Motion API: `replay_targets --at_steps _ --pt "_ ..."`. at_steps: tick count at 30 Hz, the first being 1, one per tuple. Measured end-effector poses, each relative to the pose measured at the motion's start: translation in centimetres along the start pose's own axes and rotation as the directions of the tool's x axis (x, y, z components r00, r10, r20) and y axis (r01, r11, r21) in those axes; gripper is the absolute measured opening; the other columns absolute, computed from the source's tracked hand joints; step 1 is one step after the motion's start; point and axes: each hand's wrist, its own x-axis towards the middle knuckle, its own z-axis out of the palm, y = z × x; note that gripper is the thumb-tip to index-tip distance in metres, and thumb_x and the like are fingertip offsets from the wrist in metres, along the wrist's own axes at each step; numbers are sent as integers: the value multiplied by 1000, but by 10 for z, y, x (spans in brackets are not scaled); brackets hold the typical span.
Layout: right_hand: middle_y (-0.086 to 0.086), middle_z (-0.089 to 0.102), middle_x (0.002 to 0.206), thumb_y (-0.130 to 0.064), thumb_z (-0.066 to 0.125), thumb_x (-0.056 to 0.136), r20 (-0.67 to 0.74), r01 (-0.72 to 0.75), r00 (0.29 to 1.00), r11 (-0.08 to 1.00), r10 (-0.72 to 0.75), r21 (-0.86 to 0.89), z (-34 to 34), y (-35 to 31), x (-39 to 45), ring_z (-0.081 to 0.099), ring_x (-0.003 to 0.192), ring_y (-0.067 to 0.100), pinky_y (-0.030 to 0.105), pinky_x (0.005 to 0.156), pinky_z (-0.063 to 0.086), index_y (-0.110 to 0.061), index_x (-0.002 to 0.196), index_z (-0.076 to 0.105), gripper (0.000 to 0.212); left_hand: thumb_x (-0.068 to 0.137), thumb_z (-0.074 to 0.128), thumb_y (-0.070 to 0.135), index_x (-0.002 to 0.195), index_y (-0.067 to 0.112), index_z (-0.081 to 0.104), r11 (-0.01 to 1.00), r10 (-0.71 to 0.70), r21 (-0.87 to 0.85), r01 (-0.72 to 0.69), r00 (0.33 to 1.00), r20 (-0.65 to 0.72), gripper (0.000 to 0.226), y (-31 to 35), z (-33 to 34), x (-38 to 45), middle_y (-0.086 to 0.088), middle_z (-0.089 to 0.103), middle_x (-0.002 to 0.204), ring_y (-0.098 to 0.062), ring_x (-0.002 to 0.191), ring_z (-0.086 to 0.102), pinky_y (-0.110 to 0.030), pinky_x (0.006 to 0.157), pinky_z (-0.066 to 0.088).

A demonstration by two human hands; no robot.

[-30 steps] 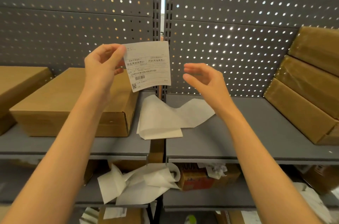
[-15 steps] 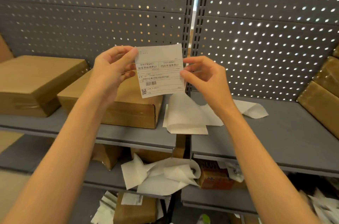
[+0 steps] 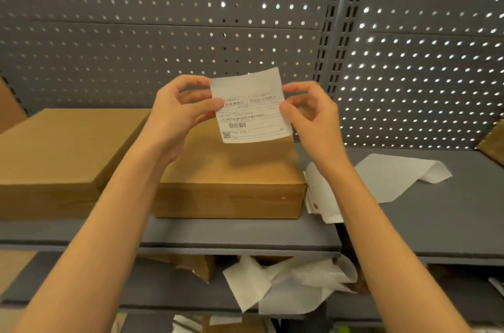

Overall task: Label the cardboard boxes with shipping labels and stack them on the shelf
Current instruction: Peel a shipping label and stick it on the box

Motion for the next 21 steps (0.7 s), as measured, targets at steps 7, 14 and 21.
replay_targets --at_steps 7,14,21 --pt "-4 61 81 -10 57 91 -115 -108 989 977 88 -185 29 10 6 51 62 -8 7 58 41 -14 111 66 23 81 66 -4 104 4 60 994 -109 39 106 991 80 25 -13 -19 25 -9 70 92 -16 83 69 -22 74 57" --pt "-4 60 81 -13 58 88 -100 -228 973 902 206 -366 36 23 7 52 71 0 10 61 40 -22 111 65 26 80 65 -8 99 3 60 972 -224 98 215 971 88 22 -31 -22 39 -4 66 85 -8 71 67 -16 65 56" --pt "-7 55 77 -7 55 88 -59 -231 971 852 230 -470 44 32 9 48 64 0 2 53 37 -18 107 69 26 81 65 -6 111 -2 60 941 -297 190 281 953 57 31 -44 -23 46 -13 69 96 -20 85 69 -23 68 58"
